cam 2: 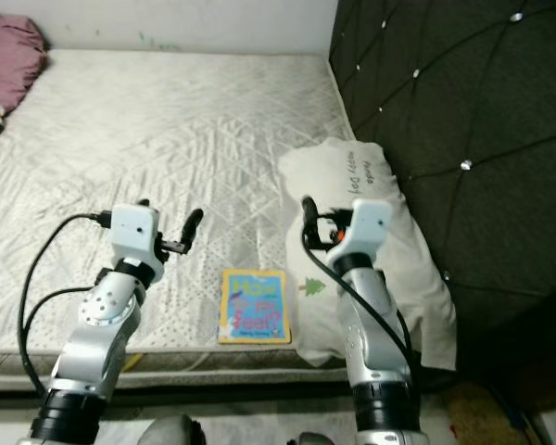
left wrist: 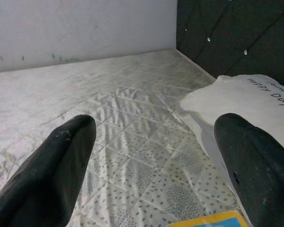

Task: Clean up the room

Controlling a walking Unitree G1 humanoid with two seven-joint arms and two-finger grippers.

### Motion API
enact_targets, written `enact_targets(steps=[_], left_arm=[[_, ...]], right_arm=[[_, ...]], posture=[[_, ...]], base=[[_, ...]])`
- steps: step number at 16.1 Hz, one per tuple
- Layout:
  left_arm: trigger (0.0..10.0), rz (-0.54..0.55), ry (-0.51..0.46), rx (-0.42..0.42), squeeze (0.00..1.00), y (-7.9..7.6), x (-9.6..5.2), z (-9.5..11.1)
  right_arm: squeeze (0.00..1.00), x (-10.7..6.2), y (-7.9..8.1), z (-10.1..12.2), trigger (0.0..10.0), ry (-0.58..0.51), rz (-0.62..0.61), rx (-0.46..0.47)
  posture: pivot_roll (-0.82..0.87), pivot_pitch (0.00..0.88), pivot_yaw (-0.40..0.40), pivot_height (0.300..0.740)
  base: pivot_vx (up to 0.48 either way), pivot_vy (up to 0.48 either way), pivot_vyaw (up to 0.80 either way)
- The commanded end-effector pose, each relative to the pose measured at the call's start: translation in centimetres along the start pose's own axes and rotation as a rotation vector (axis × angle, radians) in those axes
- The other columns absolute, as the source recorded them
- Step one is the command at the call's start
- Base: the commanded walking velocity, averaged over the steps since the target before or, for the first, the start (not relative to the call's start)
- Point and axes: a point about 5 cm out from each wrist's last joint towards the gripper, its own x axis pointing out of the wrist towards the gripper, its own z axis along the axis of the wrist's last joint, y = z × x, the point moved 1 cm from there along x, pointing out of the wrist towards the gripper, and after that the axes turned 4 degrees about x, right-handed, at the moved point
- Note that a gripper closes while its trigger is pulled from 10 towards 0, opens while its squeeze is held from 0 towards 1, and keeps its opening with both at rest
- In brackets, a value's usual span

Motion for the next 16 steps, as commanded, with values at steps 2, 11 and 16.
enact_targets(steps=[2, 11, 16], left_arm=[[10.0, 0.007, 0.02, -0.009, 0.0, 0.5, -0.4, -0.3], [10.0, 0.023, 0.033, -0.046, 0.0, 0.6, -0.1, -0.3], [10.0, 0.028, 0.036, -0.053, 0.0, 0.5, 0.0, -0.4]], right_arm=[[0.0, -0.4, 0.2, -0.3, 10.0, 0.023, 0.011, 0.027], [0.0, -0.5, 1.8, -1.4, 10.0, 0.095, 0.1, -0.087], [0.0, -0.6, 1.3, -1.1, 10.0, 0.095, 0.091, -0.107]], posture=[[-0.03, 0.003, -0.025, 0.74], [-0.04, 0.006, -0.035, 0.74], [-0.04, 0.003, -0.037, 0.74]], base=[[0.0, 0.48, 0.0], [0.0, 0.48, 0.0], [0.0, 0.48, 0.0]])
